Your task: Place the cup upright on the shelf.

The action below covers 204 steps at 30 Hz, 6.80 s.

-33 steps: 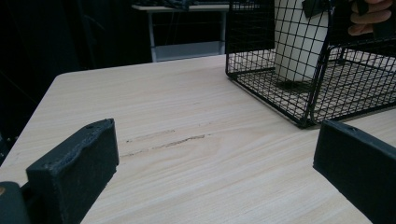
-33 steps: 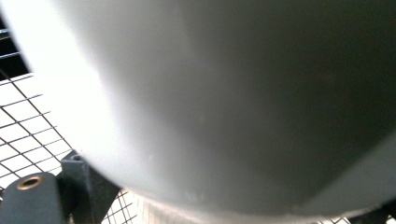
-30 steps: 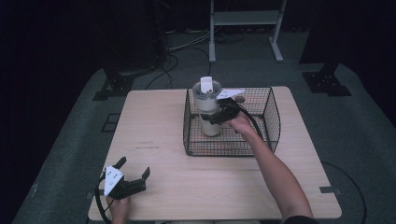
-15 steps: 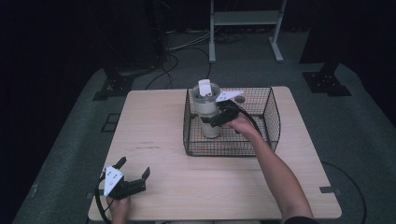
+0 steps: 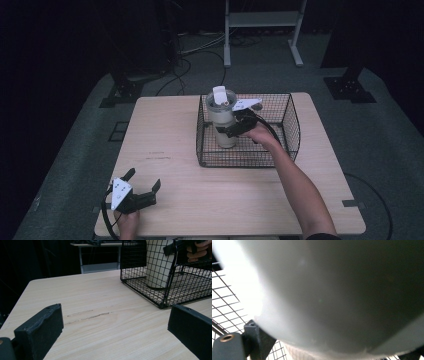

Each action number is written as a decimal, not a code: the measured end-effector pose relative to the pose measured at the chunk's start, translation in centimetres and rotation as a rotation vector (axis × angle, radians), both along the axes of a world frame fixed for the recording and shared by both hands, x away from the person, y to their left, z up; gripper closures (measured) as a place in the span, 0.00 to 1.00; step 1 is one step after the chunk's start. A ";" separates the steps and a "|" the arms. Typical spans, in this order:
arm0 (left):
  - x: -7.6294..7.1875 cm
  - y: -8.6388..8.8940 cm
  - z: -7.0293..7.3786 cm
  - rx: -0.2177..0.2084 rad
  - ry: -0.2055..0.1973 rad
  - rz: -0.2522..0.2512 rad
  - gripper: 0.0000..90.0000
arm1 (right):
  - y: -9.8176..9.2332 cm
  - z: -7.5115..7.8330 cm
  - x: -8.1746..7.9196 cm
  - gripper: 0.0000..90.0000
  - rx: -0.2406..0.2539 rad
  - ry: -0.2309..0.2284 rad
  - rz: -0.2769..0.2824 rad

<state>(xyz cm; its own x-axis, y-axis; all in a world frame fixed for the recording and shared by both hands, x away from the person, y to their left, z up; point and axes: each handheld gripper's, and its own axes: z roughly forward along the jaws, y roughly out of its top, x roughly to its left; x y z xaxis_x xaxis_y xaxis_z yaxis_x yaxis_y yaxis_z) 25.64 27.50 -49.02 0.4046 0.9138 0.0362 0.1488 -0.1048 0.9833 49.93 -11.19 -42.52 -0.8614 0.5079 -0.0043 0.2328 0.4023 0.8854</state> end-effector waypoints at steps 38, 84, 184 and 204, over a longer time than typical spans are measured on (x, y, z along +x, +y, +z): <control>0.1 -0.1 0.0 0.009 0.005 0.003 0.00 | -1.6 0.1 -1.1 0.10 -0.035 -0.008 0.012; 0.1 -0.1 0.0 0.013 0.004 0.003 0.00 | -5.7 4.2 -4.3 0.11 -0.050 0.008 -0.036; 0.1 -0.3 0.0 0.027 0.009 0.010 0.00 | -12.3 3.6 -16.5 0.11 -0.031 -0.042 -0.031; 0.1 -0.3 0.0 0.029 0.010 0.011 0.00 | -13.1 1.8 -19.4 0.11 -0.025 -0.040 -0.001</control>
